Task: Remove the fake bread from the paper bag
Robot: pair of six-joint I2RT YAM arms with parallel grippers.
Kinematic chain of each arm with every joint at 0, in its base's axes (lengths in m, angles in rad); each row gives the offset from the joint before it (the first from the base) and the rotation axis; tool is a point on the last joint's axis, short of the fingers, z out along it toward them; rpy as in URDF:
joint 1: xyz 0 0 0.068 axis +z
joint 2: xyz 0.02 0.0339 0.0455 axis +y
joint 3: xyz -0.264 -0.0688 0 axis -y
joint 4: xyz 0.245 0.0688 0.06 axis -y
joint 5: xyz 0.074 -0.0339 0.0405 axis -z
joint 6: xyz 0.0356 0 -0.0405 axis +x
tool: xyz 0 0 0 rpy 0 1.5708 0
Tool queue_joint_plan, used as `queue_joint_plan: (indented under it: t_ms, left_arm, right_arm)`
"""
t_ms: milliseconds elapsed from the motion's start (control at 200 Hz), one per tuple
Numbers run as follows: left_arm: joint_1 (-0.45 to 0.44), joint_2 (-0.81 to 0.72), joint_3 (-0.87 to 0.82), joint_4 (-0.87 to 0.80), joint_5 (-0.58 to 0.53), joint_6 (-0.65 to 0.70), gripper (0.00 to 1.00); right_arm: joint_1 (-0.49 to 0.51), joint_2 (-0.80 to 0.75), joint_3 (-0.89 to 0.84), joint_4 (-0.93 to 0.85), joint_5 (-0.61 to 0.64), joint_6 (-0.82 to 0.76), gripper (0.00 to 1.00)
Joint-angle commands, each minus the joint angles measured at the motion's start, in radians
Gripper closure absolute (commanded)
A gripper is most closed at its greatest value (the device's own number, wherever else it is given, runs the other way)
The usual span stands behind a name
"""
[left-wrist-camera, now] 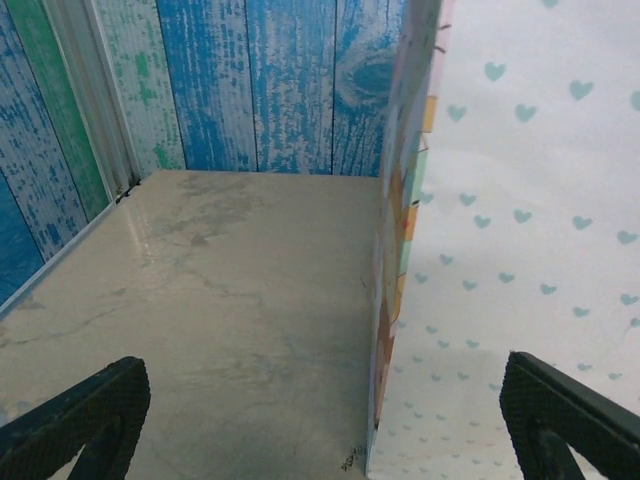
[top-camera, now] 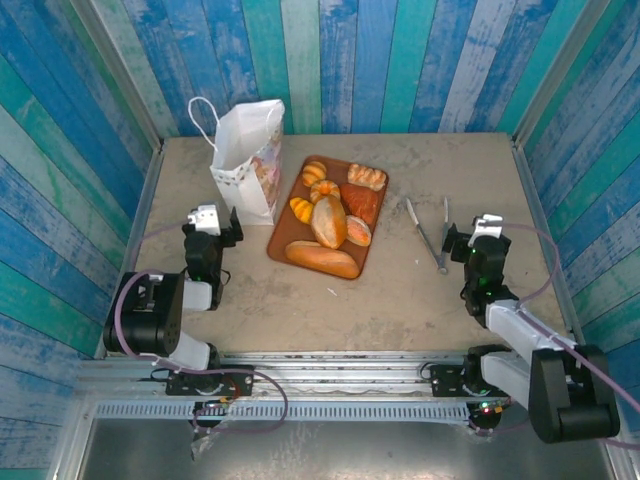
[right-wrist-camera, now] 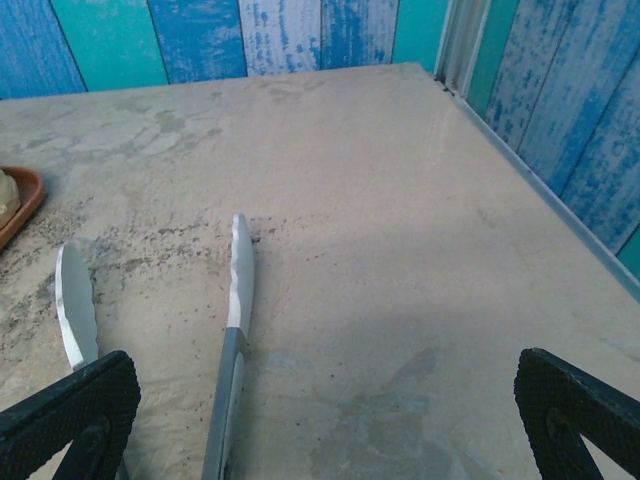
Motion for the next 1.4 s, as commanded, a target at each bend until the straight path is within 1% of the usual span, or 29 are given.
queue_joint_plan:
  t_ms: [0, 40, 90, 135, 235, 331, 421, 486, 626, 716, 1397]
  left_arm:
    - [0.004, 0.011, 0.006, -0.043, -0.024, -0.014, 0.06]
    - [0.004, 0.019, 0.002, -0.017, -0.028, -0.015, 0.06]
    - [0.005, 0.010, 0.008, -0.046, -0.025, -0.014, 0.06]
    - [0.005, 0.017, 0.004, -0.026, -0.026, -0.014, 0.06]
    - [0.005, 0.014, 0.005, -0.034, -0.026, -0.013, 0.06]
    - [0.006, 0.013, 0.007, -0.037, -0.025, -0.012, 0.06]
    - [0.004, 0.014, 0.005, -0.035, -0.026, -0.013, 0.06]
    - [0.005, 0.014, 0.005, -0.035, -0.026, -0.012, 0.06]
    - [0.004, 0.014, 0.005, -0.035, -0.025, -0.012, 0.06]
    - [0.004, 0.013, 0.005, -0.035, -0.024, -0.011, 0.06]
    - [0.004, 0.015, 0.006, -0.036, -0.024, -0.009, 0.06]
  right_arm:
    - [-0.005, 0.075, 0.003, 0.143, -0.042, -0.031, 0.00]
    - [-0.005, 0.114, 0.017, 0.165, -0.049, -0.036, 0.00]
    - [-0.005, 0.150, 0.044, 0.164, -0.066, -0.048, 0.00]
    - [-0.007, 0.185, 0.059, 0.191, -0.076, -0.059, 0.00]
    - [-0.008, 0.260, 0.118, 0.175, -0.088, -0.099, 0.00]
    - [-0.018, 0.368, 0.130, 0.257, -0.101, -0.102, 0.00]
    - [-0.019, 0.434, 0.155, 0.275, -0.162, -0.129, 0.00]
    - [-0.021, 0.431, 0.148, 0.278, -0.205, -0.143, 0.00]
    - [-0.024, 0.435, 0.150, 0.280, -0.216, -0.147, 0.00]
    - [-0.026, 0.442, 0.173, 0.244, -0.294, -0.181, 0.00]
    - [-0.027, 0.440, 0.170, 0.248, -0.298, -0.181, 0.00]
